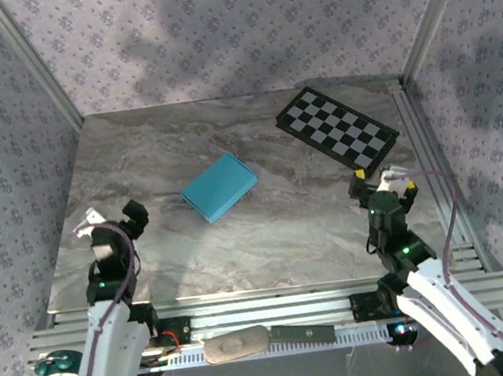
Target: Fold the paper box
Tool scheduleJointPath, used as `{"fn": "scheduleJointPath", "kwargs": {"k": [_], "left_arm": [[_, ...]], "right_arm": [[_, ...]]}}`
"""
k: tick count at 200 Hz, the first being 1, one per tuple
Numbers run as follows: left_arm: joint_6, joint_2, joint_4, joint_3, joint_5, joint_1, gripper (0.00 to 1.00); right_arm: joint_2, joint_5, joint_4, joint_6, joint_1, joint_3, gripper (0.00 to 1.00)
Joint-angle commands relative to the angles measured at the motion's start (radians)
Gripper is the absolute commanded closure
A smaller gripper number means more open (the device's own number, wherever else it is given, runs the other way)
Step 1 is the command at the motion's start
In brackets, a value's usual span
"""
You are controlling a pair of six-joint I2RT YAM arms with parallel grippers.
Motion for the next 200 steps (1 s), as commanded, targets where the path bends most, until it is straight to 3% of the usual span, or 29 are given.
{"fn": "scheduleJointPath", "kwargs": {"k": [1, 18, 65, 121, 130, 142, 153, 160, 174, 186, 191, 200], "left_arm": [[0.224, 0.0, 0.206, -0.025, -0.116, -0.003, 0.0], [0.318, 0.085, 0.272, -0.032, -0.122, 0.012, 0.0], [0.382, 0.441, 0.571, -0.045, -0.011, 0.128, 0.0], [0.353, 0.813, 0.828, 0.041, 0.079, 0.181, 0.0], [0.369, 0.876, 0.894, 0.056, 0.112, 0.18, 0.0], [0.393, 0.858, 0.784, 0.095, 0.103, 0.151, 0.0], [0.428, 0.878, 0.873, 0.068, 0.103, 0.128, 0.0], [0.442, 0.864, 0.876, 0.054, 0.094, 0.11, 0.0], [0.494, 0.914, 1.052, -0.004, 0.127, 0.08, 0.0], [0.528, 1.047, 1.26, -0.025, 0.135, 0.068, 0.0], [0.526, 1.04, 1.218, -0.019, 0.138, 0.068, 0.0], [0.507, 0.961, 0.989, 0.033, 0.131, 0.068, 0.0]], "right_arm": [[0.081, -0.152, 0.195, -0.13, -0.151, -0.063, 0.01], [0.197, -0.262, 0.337, -0.115, -0.24, -0.085, 0.01], [0.514, -0.394, 0.638, -0.175, -0.306, -0.074, 0.01], [0.814, -0.552, 0.778, -0.224, -0.353, 0.042, 0.01], [0.891, -0.577, 0.827, -0.228, -0.356, 0.048, 0.01], [0.968, -0.58, 0.94, -0.249, -0.344, 0.038, 0.01], [0.926, -0.575, 0.799, -0.249, -0.34, 0.072, 0.01], [0.944, -0.578, 0.828, -0.253, -0.338, 0.07, 0.01], [0.936, -0.578, 0.823, -0.257, -0.334, 0.068, 0.01], [0.948, -0.566, 0.832, -0.256, -0.333, 0.073, 0.01], [0.946, -0.548, 0.814, -0.25, -0.332, 0.085, 0.01], [0.954, -0.523, 0.776, -0.238, -0.335, 0.111, 0.01]]}}
